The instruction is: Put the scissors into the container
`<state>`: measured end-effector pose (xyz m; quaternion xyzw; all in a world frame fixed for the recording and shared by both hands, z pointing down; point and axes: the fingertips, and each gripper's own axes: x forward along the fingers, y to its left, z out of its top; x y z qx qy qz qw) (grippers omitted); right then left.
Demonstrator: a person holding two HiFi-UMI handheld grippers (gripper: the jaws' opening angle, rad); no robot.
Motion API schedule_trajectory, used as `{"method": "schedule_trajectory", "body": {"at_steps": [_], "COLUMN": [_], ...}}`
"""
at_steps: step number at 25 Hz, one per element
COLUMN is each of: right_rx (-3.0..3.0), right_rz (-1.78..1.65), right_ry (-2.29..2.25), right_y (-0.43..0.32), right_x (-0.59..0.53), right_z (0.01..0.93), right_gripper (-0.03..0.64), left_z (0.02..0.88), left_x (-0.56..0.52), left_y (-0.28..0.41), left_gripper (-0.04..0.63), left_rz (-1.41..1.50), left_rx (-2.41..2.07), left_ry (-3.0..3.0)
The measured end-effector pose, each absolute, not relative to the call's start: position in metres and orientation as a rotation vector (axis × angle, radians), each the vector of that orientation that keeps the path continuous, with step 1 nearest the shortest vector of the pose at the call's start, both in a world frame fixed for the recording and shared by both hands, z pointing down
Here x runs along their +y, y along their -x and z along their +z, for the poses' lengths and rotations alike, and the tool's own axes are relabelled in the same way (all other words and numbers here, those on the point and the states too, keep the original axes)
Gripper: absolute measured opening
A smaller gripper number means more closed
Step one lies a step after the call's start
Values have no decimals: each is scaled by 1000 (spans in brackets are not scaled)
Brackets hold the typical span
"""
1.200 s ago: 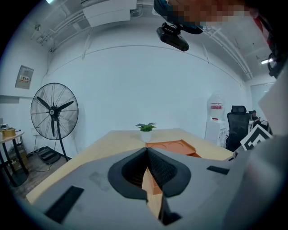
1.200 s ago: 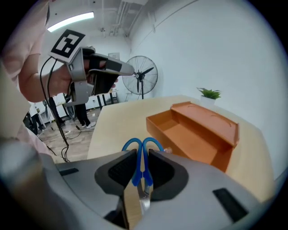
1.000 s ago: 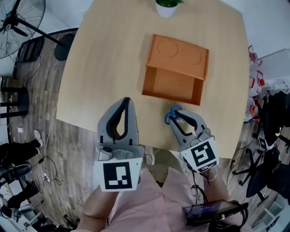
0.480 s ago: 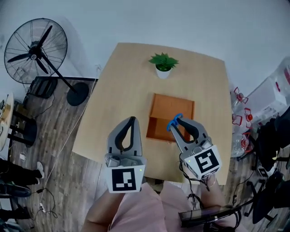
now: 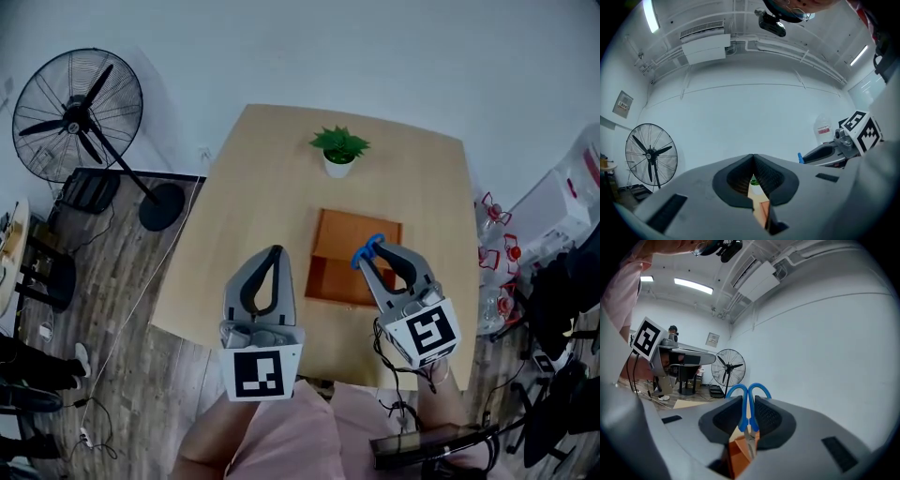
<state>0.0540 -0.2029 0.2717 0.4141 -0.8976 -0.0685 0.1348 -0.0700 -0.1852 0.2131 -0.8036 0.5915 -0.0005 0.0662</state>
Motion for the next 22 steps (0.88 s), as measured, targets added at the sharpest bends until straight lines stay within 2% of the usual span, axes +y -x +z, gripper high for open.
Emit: {"method": "schedule_trajectory", "body": {"at_steps": [22], "right_rx": [-2371], "right_rz": [86], "right_ry": [-1017], "right_y": [-51], "right_x": [-216], "right_z": [431], "right_gripper": [83], "left_z": [318], "left_x": [-219], "left_y": [86], "left_gripper": [5], "left_rz": [-295], "left_rx": [1899], "left_ry": [2589]}}
